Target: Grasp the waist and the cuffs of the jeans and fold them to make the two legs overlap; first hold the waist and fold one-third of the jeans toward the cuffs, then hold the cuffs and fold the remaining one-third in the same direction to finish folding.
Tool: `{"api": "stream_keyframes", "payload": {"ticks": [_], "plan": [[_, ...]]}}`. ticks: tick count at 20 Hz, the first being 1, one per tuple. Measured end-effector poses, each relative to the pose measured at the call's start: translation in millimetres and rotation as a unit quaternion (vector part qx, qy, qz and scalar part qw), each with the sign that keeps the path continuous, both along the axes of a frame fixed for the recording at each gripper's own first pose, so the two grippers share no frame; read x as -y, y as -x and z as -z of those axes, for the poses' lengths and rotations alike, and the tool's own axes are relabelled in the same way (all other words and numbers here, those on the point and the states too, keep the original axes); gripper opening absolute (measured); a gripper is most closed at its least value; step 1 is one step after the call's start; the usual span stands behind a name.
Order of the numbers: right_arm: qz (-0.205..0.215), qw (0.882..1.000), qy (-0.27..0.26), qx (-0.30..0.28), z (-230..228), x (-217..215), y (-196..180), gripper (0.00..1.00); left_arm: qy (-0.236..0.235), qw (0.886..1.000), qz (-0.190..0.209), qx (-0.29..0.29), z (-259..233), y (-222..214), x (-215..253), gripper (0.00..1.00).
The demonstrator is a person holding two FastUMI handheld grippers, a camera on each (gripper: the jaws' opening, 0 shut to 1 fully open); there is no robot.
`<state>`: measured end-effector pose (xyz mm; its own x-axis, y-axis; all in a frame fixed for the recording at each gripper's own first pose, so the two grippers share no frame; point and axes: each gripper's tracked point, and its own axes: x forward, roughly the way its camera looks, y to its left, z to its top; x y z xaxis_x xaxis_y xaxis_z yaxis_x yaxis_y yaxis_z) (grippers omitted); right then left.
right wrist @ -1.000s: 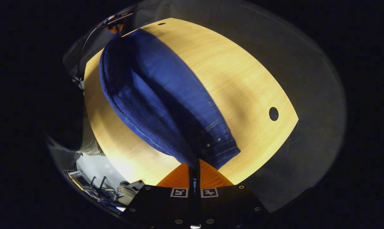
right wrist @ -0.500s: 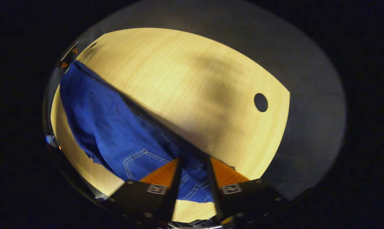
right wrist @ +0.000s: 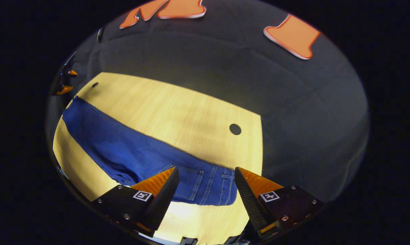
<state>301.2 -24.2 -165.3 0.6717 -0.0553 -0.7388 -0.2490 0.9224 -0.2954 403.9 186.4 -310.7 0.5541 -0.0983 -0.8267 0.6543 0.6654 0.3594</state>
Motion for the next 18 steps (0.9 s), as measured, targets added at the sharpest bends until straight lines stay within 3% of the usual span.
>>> {"api": "stream_keyframes", "payload": {"ticks": [3, 5, 8, 10, 13, 15, 16, 18], "plan": [[0.042, 0.993, -0.086, 0.066, -25.4, 3.5, 32.6, 0.99, 0.091, 0.995, -0.024, 0.019, -2.8, 7.8, 42.1, 0.99], [0.078, 0.975, -0.184, 0.097, -15.2, 9.6, 35.3, 0.99, 0.133, 0.988, -0.049, 0.058, -15.9, 8.8, 72.2, 0.99], [0.160, 0.934, -0.303, 0.102, 27.8, 29.2, 36.3, 0.99, 0.151, 0.983, -0.059, 0.087, -14.9, 1.8, 103.3, 1.00], [0.205, 0.902, -0.369, 0.093, 52.4, 35.0, 39.5, 0.99, 0.155, 0.982, -0.064, 0.092, -19.4, 27.4, 126.8, 0.99], [0.273, 0.829, -0.481, 0.083, 89.6, 55.2, 31.8, 0.98, 0.163, 0.978, -0.085, 0.094, -19.2, 46.9, 148.6, 0.99], [0.318, 0.790, -0.519, 0.074, 107.5, 75.9, 32.1, 0.98, 0.166, 0.976, -0.104, 0.098, -22.0, 55.7, 162.6, 0.99], [0.334, 0.779, -0.526, 0.074, 120.2, 85.3, 31.7, 0.98, 0.167, 0.974, -0.114, 0.103, -25.3, 59.4, 169.3, 0.99], [0.366, 0.773, -0.515, 0.060, 149.9, 96.5, 32.9, 0.98, 0.163, 0.972, -0.133, 0.108, -24.8, 68.8, 175.1, 0.99]]}}
